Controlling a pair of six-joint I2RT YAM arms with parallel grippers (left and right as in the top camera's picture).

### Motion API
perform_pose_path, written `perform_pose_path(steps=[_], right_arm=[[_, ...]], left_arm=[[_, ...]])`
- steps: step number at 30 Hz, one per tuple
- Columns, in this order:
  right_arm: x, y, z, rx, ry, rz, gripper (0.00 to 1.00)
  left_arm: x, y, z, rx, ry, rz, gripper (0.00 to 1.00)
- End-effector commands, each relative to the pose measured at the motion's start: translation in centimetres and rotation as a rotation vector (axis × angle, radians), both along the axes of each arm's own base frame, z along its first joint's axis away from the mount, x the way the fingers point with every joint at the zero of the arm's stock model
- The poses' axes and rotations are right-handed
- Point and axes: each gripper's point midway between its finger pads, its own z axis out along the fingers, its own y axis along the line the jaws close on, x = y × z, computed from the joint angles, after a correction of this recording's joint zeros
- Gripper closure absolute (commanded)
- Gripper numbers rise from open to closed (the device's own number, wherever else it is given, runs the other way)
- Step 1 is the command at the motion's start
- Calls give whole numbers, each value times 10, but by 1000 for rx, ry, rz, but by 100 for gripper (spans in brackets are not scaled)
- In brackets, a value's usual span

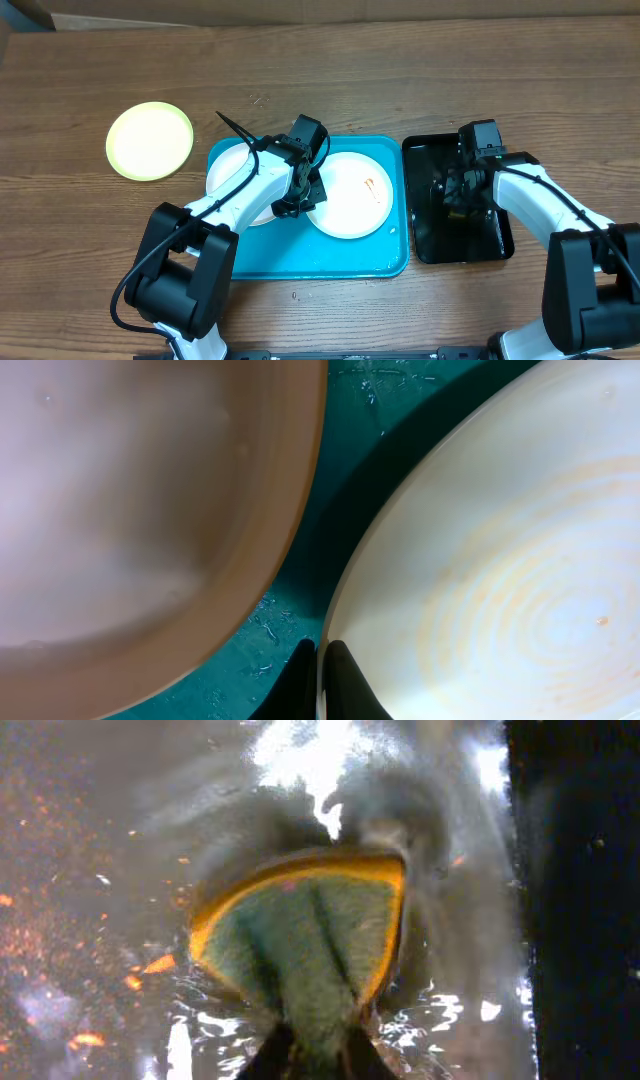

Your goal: Clean dirty plates on tray and stack at the side

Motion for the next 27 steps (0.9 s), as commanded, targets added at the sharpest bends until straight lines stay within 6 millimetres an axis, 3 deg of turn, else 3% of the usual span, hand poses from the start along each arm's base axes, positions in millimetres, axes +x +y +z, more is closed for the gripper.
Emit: perform_pose_path(steps=[1, 4, 9, 12, 16, 19, 20, 22, 23, 25, 27], right_arm=[[7, -2, 4, -12, -20, -5, 96], [19, -1, 26, -10, -35, -5, 96], [36, 2, 78, -4, -49, -20, 96], [36, 0, 95, -8, -40, -56, 96], [35, 14, 94, 66, -34, -58, 96], [31, -4, 95, -28, -29, -112, 96], [32, 0, 94, 15, -33, -156, 96], [33, 17, 94, 88, -20, -21, 96], [32, 12, 94, 52, -16, 10, 96], [31, -1, 95, 11, -30, -125, 96], [38, 26, 97, 164, -43, -84, 96]], left_arm=[[-1, 5, -7, 15, 15, 21, 95], [-1, 5, -7, 16, 13, 1, 95], [0, 5, -7, 19, 8, -5, 91], [5, 4, -6, 15, -12, -23, 90], [5, 4, -6, 14, -13, -24, 92], [5, 4, -6, 14, -13, -32, 96], [5, 4, -6, 14, -13, -39, 96], [4, 3, -6, 12, -12, -48, 96], [4, 3, -6, 13, -12, -51, 96], [4, 3, -6, 13, -12, -51, 96], [5, 3, -6, 12, -13, -50, 96]])
